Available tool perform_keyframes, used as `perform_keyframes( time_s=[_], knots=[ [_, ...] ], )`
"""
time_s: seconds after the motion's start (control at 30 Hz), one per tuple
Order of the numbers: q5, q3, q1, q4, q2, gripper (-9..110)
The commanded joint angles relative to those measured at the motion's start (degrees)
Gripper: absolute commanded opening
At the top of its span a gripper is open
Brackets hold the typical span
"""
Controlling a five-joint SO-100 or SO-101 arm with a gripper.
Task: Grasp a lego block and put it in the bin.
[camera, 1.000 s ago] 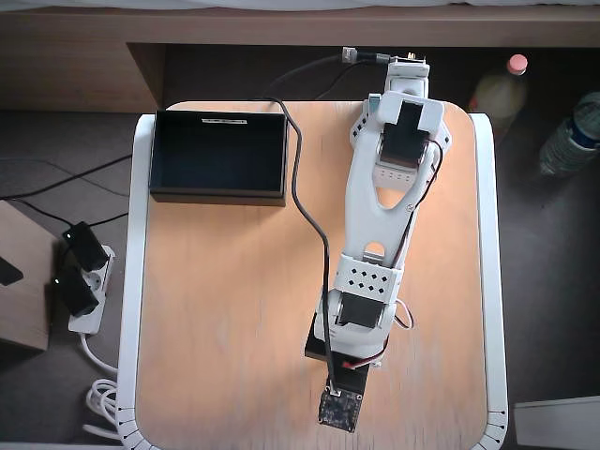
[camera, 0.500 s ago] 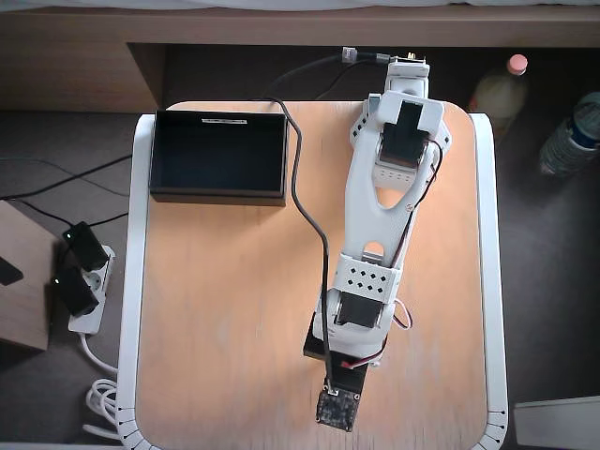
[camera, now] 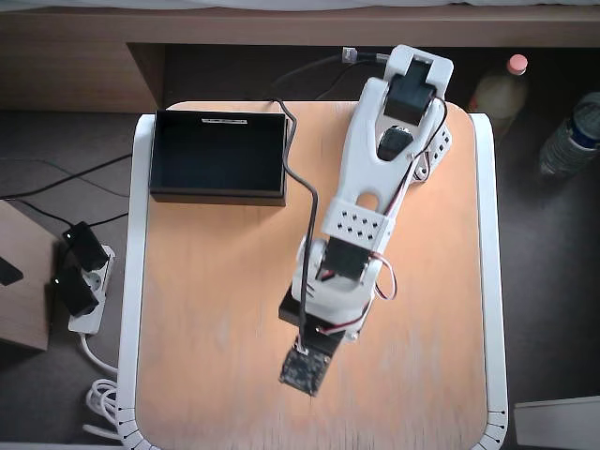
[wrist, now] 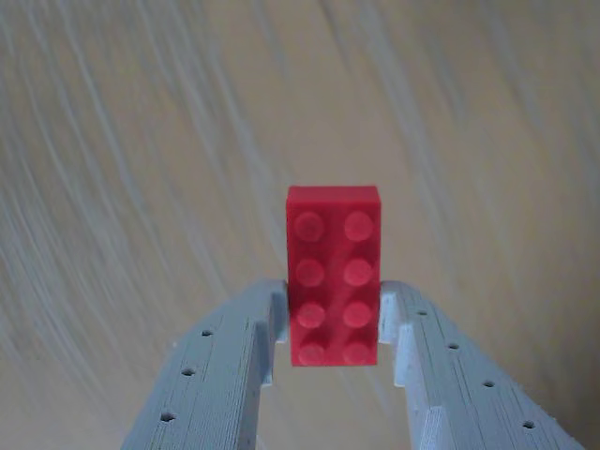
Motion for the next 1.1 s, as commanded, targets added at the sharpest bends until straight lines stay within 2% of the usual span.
perform_keyframes(
  time_s=[0.0, 0.2, 0.77, 1.07],
  knots=[
    [1.1, -10.6, 4.1, 7.6, 10.9, 0],
    [3.4, -18.5, 14.0, 14.7, 14.3, 0],
    [5.9, -20.5, 52.2, 16.4, 15.6, 1],
    [8.2, -16.6, 60.3, 17.6, 14.8, 1]
  ],
)
